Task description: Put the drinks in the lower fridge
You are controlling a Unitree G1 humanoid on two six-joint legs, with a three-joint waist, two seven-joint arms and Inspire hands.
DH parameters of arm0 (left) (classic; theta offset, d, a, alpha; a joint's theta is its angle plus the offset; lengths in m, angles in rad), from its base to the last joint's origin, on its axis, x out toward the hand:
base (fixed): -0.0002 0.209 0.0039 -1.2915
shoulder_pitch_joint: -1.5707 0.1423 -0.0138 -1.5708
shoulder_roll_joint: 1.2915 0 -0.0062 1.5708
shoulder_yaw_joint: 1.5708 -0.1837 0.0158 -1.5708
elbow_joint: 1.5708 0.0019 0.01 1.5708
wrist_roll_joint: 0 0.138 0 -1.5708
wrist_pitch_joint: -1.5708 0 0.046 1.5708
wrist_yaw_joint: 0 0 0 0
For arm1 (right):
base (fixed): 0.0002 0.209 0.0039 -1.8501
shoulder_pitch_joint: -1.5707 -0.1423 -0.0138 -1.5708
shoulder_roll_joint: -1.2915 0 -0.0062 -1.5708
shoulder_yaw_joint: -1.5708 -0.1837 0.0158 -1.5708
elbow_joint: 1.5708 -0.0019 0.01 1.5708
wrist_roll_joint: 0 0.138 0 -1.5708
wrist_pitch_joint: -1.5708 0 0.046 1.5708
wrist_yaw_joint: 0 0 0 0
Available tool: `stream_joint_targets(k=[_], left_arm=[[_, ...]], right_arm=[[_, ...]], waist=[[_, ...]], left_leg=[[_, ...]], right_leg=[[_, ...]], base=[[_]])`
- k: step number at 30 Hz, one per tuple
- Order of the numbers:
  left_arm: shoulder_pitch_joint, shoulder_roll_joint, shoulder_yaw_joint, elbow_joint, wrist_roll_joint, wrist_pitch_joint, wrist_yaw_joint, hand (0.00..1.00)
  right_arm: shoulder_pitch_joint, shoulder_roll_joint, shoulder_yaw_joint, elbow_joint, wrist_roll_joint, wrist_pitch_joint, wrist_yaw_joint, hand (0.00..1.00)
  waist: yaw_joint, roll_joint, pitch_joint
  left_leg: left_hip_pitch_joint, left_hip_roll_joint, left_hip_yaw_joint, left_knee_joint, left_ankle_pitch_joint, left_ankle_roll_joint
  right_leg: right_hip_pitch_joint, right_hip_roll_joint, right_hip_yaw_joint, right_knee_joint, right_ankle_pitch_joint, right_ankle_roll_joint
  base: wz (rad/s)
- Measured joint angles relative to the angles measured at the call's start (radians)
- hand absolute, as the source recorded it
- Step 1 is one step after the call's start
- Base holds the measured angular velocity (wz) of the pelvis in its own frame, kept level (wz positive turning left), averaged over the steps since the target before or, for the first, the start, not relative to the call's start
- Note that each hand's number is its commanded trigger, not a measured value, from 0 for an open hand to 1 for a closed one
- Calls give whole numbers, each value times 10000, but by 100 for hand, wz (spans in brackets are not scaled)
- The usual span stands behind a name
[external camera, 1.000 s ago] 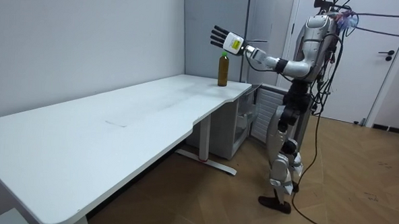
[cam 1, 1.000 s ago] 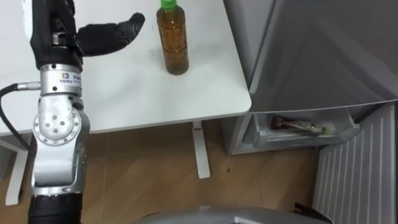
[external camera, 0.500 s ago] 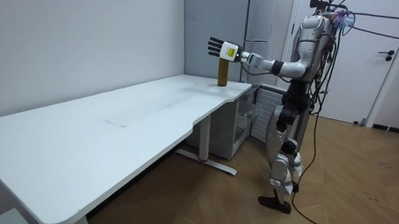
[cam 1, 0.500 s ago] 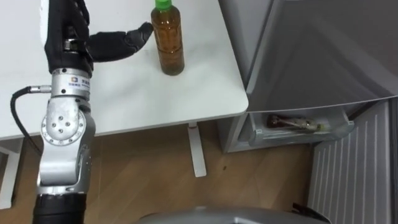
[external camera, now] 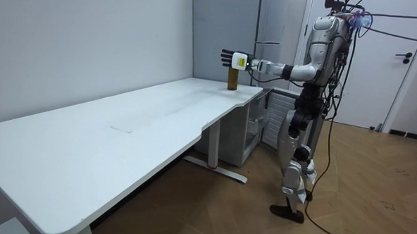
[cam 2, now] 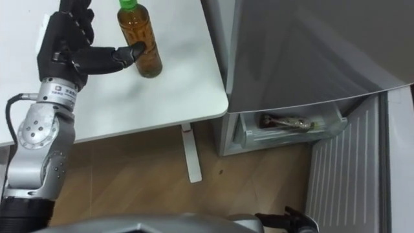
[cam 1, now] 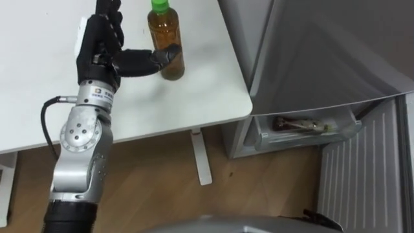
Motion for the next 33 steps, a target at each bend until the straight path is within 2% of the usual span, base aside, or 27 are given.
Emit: stream_joint_targets(k=[6,11,17,19,25,29,33], left_arm=[[-14,2,52,288,-7,108,-142,0],[-392,1,54,896,-203,166,-192,0],[-678,-2,57,1580,-320,191,-191,0],[-844,-4,76,1746,-399,320,-192,0],[-1329,-30,80,1786,-410,398,-191,0],[-1420,-37,79,1905,-419,399,-191,0],[-1707,-38,89,2635,-813,488,-190,0]], right_arm=[[4,84,61,-79,-5,3,-185,0],[-19,83,61,-88,-7,81,-215,0],[-18,77,58,-89,-16,92,-243,0],[-26,77,56,-86,-28,99,-240,0],[-74,87,55,-118,-50,199,-250,0],[-78,82,46,-119,-71,211,-280,0],[-77,57,42,-183,-127,217,-390,0]], waist=[[-64,-63,34],[-66,-58,38],[-72,8,30],[-87,11,27],[-94,17,30],[-134,58,28],[-268,164,23]], left_leg=[[58,63,79,-16,-3,-4],[57,60,90,-14,-8,-13],[87,124,242,-12,-31,-59],[99,144,305,-10,-36,-73],[154,135,430,1,-37,-73],[235,156,559,-9,-37,-73],[186,172,529,-43,-39,-75]], right_leg=[[3,7,12,0,1,-2],[3,28,27,2,7,-12],[-1,96,68,3,16,-26],[3,119,160,3,20,-33],[-2,132,496,3,32,-53],[22,149,575,14,44,-71],[4,168,566,37,61,-97]], base=[[-3],[0],[-4],[-9],[-9],[-9],[0]])
